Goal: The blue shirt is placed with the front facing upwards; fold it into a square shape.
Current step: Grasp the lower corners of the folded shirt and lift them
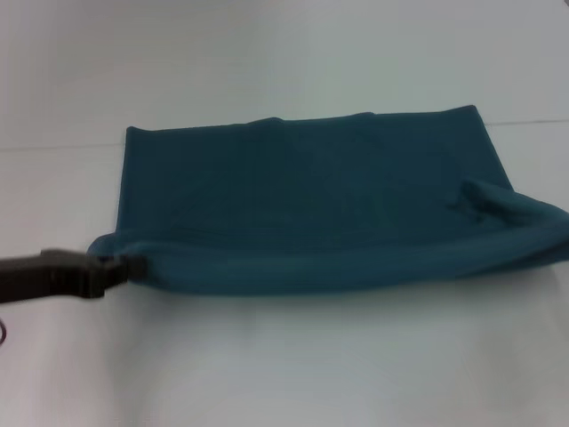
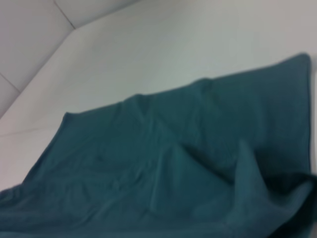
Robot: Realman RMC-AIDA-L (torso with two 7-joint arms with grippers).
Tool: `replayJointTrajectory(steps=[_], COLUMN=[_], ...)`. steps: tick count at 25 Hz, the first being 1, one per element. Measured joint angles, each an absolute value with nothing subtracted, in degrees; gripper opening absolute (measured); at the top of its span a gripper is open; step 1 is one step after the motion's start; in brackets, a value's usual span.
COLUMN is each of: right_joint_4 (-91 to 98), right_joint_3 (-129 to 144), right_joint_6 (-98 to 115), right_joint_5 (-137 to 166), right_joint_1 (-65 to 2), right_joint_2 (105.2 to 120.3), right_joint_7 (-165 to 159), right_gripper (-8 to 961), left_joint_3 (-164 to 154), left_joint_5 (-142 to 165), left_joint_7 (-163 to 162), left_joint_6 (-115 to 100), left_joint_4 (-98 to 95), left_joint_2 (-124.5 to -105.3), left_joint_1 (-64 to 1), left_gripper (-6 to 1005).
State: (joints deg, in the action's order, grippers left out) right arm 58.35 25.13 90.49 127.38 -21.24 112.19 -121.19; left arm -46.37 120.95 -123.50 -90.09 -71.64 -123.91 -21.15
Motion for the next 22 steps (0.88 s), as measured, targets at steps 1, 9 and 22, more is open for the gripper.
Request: replayJointTrajectory(steps=[1,9,22], right_joint_4=[58.2,57.2,55.8], right_joint_3=[25.1,24.8,24.6], right_joint_6=[90.6,91.1,96.8], right_joint_5=[127.4,127.6,128.0], right_joint_1=[-20.6,-17.3,-12.0], right_joint_2=[112.58,114.29,114.71], right_joint_7=[-120.6,-118.8,-117.9], right_gripper=[91,97,107], left_joint_3=[-46.4,-46.0,-45.7], left_joint_5=[120.9,120.9,121.6], left_joint_7=[-123.5,-123.0,-122.0], left_joint_6=[-90.1,-92.7,-100.4], left_joint_4=[-71.6,-70.6,-69.4], left_joint_2=[-123.91,-124.17,-124.44], left_joint_1=[-21.2,-18.5,-15.5], left_gripper=[12,13,13])
